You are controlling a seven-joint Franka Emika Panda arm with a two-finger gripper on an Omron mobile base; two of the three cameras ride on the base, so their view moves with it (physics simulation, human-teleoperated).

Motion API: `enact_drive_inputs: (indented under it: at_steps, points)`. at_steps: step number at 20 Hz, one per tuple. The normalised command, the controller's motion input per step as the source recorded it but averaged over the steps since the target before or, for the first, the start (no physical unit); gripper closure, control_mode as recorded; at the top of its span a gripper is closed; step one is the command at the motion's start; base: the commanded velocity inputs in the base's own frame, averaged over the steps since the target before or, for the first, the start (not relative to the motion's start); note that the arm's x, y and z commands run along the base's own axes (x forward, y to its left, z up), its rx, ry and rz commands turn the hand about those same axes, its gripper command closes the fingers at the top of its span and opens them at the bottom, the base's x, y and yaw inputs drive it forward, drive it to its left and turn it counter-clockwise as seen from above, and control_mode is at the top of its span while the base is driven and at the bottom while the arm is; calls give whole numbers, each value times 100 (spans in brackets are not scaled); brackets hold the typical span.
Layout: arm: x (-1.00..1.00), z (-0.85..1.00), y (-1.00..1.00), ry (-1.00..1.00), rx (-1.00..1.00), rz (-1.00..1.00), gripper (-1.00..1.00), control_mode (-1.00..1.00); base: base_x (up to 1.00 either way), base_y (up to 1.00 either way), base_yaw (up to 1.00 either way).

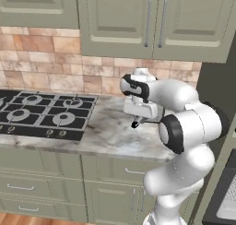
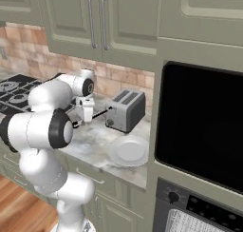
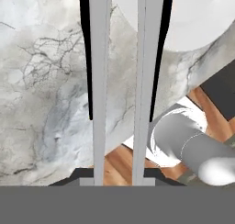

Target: Pick up the tongs from the counter and place them near the plate next to the oven.

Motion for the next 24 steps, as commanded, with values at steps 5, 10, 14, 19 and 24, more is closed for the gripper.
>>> enact_drive_inputs:
  at_steps: [5,10,14,19,24]
  points:
    - [3,-56,-6,-1,0,7,100,-100,0,0,0]
    - [9,-52,-6,-20,-1,1,100,-100,0,0,0]
    - [10,-51,-6,-30,-2,0,100,-100,0,0,0]
    - [0,-35,-7,-17,2,0,100,-100,0,0,0]
    - [10,-10,-14,3,5,0,100,-100,0,0,0]
